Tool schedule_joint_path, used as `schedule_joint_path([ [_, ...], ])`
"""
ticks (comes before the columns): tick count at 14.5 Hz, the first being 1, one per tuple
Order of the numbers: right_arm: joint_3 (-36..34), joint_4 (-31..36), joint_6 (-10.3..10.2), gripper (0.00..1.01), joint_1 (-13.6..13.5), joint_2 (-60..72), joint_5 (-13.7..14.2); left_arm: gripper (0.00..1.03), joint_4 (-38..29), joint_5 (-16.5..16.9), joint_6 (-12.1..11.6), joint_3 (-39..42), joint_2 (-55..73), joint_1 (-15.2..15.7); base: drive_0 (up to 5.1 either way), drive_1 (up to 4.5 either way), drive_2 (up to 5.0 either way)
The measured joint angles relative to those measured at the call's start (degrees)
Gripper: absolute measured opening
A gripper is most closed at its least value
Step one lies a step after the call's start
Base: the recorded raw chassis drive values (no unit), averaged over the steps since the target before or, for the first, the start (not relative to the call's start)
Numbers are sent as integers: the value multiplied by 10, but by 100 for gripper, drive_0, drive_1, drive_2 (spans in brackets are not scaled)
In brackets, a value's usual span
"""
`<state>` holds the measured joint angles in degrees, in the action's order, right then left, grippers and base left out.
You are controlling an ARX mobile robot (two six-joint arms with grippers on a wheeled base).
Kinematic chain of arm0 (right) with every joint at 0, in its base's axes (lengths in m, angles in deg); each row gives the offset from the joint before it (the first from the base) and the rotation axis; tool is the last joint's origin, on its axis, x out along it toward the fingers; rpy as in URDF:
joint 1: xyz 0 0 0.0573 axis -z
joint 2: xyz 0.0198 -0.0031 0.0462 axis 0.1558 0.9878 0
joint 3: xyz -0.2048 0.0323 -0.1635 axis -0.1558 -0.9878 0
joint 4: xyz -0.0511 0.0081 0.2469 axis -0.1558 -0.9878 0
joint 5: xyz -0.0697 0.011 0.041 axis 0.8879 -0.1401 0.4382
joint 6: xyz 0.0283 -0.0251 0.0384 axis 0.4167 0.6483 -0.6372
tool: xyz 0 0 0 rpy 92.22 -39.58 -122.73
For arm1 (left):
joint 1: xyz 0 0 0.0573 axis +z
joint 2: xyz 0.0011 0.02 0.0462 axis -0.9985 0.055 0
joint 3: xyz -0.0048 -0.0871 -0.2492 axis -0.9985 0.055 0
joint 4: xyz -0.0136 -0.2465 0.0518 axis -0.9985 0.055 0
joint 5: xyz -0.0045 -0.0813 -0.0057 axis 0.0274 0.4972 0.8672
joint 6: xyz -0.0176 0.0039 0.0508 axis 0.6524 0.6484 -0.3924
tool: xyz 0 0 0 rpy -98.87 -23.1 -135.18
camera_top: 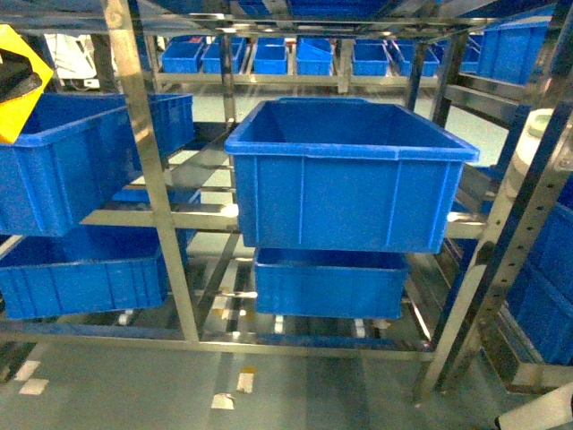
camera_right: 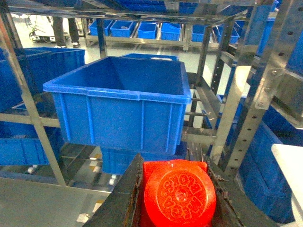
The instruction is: Sort and place red and yellow blocks in left bins
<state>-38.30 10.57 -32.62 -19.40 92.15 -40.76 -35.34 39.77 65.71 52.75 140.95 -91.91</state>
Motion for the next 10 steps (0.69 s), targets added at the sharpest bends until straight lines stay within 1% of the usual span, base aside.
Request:
schedule_joint_path([
  [10, 0, -2, 0, 28, 0, 0, 0, 27, 2, 0, 0, 0, 0, 0, -504, 242, 242],
])
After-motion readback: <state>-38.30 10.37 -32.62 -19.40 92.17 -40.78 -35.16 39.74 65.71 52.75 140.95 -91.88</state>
